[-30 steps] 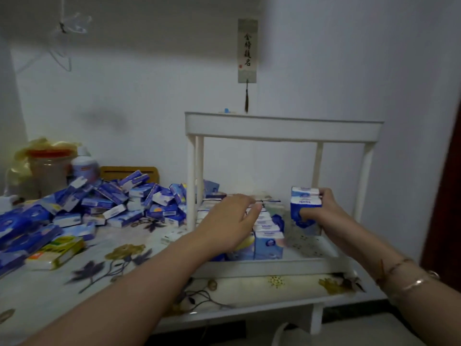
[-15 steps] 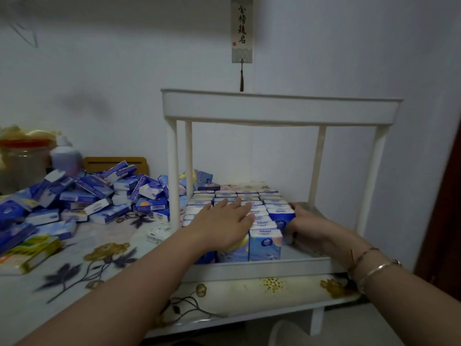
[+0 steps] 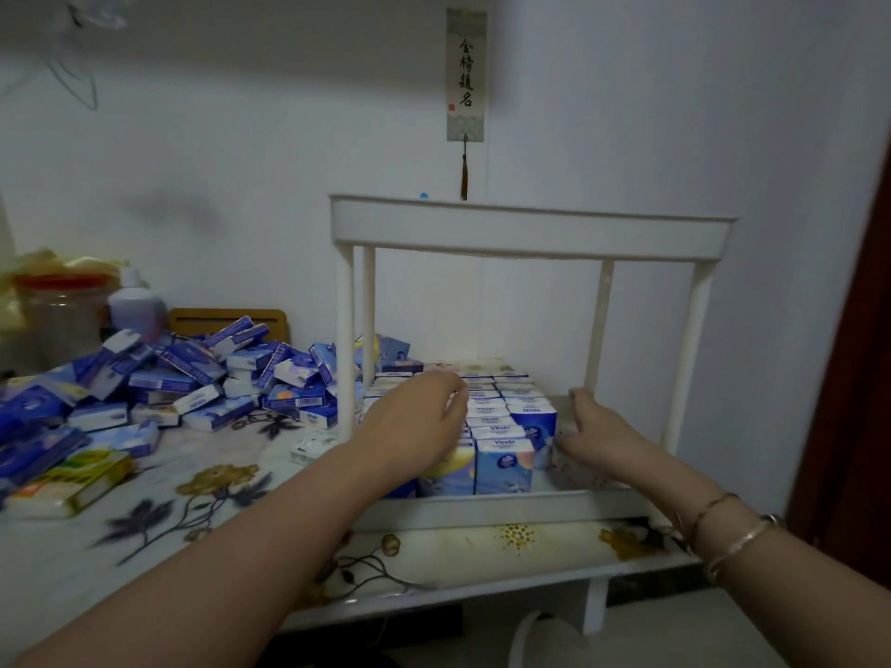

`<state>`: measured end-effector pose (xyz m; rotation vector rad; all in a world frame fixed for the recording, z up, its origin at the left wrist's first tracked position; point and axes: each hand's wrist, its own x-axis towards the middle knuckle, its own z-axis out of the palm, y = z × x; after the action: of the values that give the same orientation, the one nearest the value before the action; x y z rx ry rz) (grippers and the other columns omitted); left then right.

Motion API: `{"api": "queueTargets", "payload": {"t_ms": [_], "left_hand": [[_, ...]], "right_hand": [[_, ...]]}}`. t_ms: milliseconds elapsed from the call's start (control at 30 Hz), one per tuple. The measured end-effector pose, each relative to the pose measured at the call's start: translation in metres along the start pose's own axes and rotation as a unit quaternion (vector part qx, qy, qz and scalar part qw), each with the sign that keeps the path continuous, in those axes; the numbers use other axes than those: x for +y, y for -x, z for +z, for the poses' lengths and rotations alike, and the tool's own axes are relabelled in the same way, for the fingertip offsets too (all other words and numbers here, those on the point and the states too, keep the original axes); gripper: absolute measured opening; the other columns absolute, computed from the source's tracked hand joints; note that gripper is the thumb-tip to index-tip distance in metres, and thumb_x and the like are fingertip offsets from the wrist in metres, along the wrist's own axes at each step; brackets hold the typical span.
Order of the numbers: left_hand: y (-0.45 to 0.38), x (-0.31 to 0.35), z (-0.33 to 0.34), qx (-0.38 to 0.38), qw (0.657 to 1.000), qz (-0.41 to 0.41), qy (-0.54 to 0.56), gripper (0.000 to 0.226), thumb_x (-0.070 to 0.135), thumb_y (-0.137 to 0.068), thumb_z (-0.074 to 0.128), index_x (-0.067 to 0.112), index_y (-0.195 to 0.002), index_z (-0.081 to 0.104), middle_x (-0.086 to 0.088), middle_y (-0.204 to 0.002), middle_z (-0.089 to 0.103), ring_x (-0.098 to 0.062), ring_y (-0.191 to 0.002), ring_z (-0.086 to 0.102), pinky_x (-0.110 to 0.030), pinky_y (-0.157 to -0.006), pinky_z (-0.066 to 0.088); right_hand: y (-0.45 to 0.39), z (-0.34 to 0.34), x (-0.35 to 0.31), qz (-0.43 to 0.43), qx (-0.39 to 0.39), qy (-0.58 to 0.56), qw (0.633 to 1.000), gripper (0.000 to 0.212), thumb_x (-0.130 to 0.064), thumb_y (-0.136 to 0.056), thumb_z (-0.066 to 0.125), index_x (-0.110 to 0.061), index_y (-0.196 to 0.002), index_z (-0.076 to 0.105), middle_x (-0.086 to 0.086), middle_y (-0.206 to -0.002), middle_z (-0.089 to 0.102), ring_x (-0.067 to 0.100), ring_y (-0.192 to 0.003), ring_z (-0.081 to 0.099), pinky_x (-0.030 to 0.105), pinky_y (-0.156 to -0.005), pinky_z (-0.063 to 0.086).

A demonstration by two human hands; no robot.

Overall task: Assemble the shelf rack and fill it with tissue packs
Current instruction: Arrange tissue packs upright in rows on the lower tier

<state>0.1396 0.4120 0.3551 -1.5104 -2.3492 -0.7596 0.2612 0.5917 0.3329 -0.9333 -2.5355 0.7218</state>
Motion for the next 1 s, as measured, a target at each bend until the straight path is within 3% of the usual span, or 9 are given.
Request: {"api": "queueTargets", "payload": {"t_ms": [100,133,200,300,500,667,800,1000], "left_hand": [[0.016,0.000,-0.017,0.030,0.998,0.004,0.050,0.031,0.021,-0.101,0.037,0.017,-0.124,0.058,0.001,-0.128,0.058,-0.014,-0.116,0.051,-0.019,-0.089,0.036],[0.023,-0.001,-0.023,0.051,0.996,0.007,0.071,0.030,0.017,-0.100,0.039,0.018,-0.121,0.060,0.002,-0.126,0.059,-0.012,-0.114,0.052,-0.018,-0.090,0.036],[0.042,-0.003,-0.035,0.102,0.987,0.008,0.125,0.029,0.009,-0.094,0.042,0.021,-0.105,0.066,0.004,-0.110,0.067,-0.012,-0.100,0.060,-0.028,-0.092,0.046],[0.076,-0.014,-0.051,0.142,0.976,-0.013,0.164,0.030,0.003,-0.088,0.044,0.023,-0.085,0.067,0.009,-0.091,0.068,-0.008,-0.084,0.063,-0.036,-0.079,0.053],[0.117,-0.094,-0.082,0.234,0.951,-0.133,0.156,0.033,-0.003,-0.083,0.046,0.023,-0.071,0.064,0.007,-0.076,0.067,-0.015,-0.074,0.063,-0.039,-0.069,0.051],[0.142,-0.166,-0.081,0.276,0.915,-0.255,0.150,0.026,0.000,-0.088,0.048,0.020,-0.079,0.061,0.004,-0.085,0.065,-0.020,-0.086,0.062,-0.039,-0.077,0.051],[0.135,-0.203,-0.077,0.279,0.912,-0.285,0.101,0.021,0.008,-0.090,0.052,0.027,-0.097,0.056,0.008,-0.103,0.058,-0.009,-0.095,0.056,-0.035,-0.079,0.051],[0.082,-0.253,-0.092,0.295,0.910,-0.286,0.064,0.022,0.012,-0.090,0.055,0.021,-0.109,0.048,0.001,-0.116,0.046,-0.015,-0.106,0.048,-0.032,-0.086,0.045]], "right_hand": [[0.035,-0.003,-0.020,-0.105,0.124,-0.034,0.986,0.046,-0.012,-0.095,0.048,-0.016,-0.140,0.037,0.003,-0.138,0.046,0.015,-0.123,0.046,0.013,-0.075,0.041],[0.047,-0.003,-0.029,-0.150,0.158,-0.039,0.975,0.038,-0.011,-0.094,0.048,-0.020,-0.130,0.045,-0.002,-0.129,0.050,0.011,-0.117,0.048,0.010,-0.071,0.040],[0.062,0.001,-0.047,-0.229,0.194,-0.038,0.953,0.023,-0.007,-0.090,0.049,-0.021,-0.108,0.054,-0.007,-0.108,0.054,0.008,-0.100,0.051,0.012,-0.069,0.039],[0.080,0.012,-0.084,-0.317,0.197,-0.062,0.926,0.019,-0.003,-0.087,0.049,-0.020,-0.090,0.058,-0.010,-0.090,0.056,0.004,-0.084,0.051,0.013,-0.068,0.037],[0.098,0.074,-0.175,-0.432,0.110,-0.106,0.889,0.017,-0.010,-0.084,0.044,-0.018,-0.084,0.059,-0.009,-0.084,0.057,0.002,-0.084,0.050,0.011,-0.076,0.035],[0.067,0.152,-0.220,-0.407,0.010,-0.107,0.907,0.013,-0.017,-0.089,0.048,-0.026,-0.093,0.056,-0.012,-0.099,0.052,0.001,-0.098,0.047,0.012,-0.073,0.035],[0.027,0.200,-0.248,-0.316,-0.020,-0.160,0.935,0.009,-0.015,-0.088,0.050,-0.021,-0.094,0.055,-0.006,-0.103,0.049,0.010,-0.103,0.046,0.023,-0.076,0.036],[-0.027,0.247,-0.288,-0.252,0.030,-0.116,0.960,0.017,-0.011,-0.089,0.048,-0.018,-0.104,0.051,0.002,-0.113,0.043,0.020,-0.110,0.042,0.031,-0.085,0.042]]}}
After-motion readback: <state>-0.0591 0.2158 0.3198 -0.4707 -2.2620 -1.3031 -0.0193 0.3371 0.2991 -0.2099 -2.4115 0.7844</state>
